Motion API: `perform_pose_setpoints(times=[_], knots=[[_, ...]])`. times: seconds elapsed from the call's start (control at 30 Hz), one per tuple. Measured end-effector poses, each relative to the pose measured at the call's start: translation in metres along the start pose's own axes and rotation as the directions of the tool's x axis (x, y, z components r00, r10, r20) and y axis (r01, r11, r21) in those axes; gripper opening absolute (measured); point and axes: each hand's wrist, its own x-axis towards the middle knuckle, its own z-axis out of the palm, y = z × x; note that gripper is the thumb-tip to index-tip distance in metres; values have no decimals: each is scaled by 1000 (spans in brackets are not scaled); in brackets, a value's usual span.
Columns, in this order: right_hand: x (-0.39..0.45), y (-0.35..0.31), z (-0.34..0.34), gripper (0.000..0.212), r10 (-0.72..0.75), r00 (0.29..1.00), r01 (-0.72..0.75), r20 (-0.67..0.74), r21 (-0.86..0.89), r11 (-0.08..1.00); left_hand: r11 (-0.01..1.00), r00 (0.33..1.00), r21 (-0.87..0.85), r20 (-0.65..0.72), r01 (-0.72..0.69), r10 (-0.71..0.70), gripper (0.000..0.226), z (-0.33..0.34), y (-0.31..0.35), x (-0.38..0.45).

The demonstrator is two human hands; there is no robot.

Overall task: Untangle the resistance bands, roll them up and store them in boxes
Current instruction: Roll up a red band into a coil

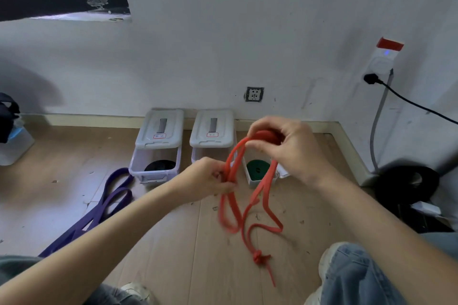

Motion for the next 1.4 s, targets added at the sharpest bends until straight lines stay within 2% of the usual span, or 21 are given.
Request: perform_pose_setpoints(times=[0.1, 0.23, 0.4, 0.43, 0.5, 0.53, 0.57, 0.6, 0.63, 0.7, 0.77, 0.9, 0.93, 1.0, 1.1, 1.23, 1.4], knots=[[5, 8, -15, 17, 102, 986, -88, -132, 107, 990, 994, 996, 76, 31, 77, -80, 6, -4, -13, -4], [3, 25, -20, 19, 184, 970, -170, -156, 95, 981, 994, 994, 24, -27, 103, -102, 8, -28, -21, -6], [1, 39, -16, 20, 187, 971, -178, -147, 72, 981, 949, 992, 298, -99, 101, -74, 17, -46, -26, -12], [2, 40, -18, 19, 205, 974, -202, -99, 45, 978, 944, 989, 312, -131, 107, -69, 12, -51, -26, -12], [1, 44, -24, 17, 306, 938, -284, 164, -147, 948, 968, 975, 228, -214, 108, -59, 3, -60, -21, -11], [-1, 46, -24, 15, 384, 868, -302, 315, -279, 911, 984, 969, 158, -242, 85, -45, 6, -62, -15, -12], [-4, 46, -21, 17, 445, 799, -306, 405, -364, 880, 991, 968, 122, -250, 48, -16, 13, -62, -8, -12], [-8, 45, -16, 26, 460, 773, -309, 437, -373, 875, 990, 974, 141, -224, 5, 27, 18, -58, -1, -12], [-10, 42, -9, 38, 435, 788, -328, 435, -302, 895, 982, 983, 184, -168, -41, 73, 18, -51, 8, -12], [-11, 29, 5, 53, 341, 831, -366, 438, -29, 930, 963, 989, 243, -67, -115, 135, 9, -33, 20, -9], [-11, 21, 17, 49, 238, 856, -318, 459, 104, 942, 963, 986, 233, -63, -137, 155, 15, -24, 23, -6], [-8, 14, 23, 21, 101, 931, -133, 350, 69, 989, 973, 991, 222, -93, -69, 91, 8, -18, 14, -4], [-7, 14, 22, 19, 80, 943, -110, 324, 78, 991, 973, 995, 229, -83, -30, 50, 5, -17, 11, -4], [-5, 13, 19, 22, 42, 956, -74, 289, 101, 992, 978, 997, 208, -74, 32, -17, 12, -16, 5, -4], [-3, 13, 8, 31, 51, 970, -78, 237, 109, 991, 995, 992, -35, -82, 89, -92, 23, -30, 5, -7], [-2, 11, -14, 35, 64, 977, -89, 204, 116, 989, 914, 991, -392, -34, 106, -130, 9, -59, 6, -21], [-9, 5, 1, 28, 18, 945, -2, 327, -48, 999, 906, 995, -417, -32, 69, -91, 15, -52, 18, -17]])
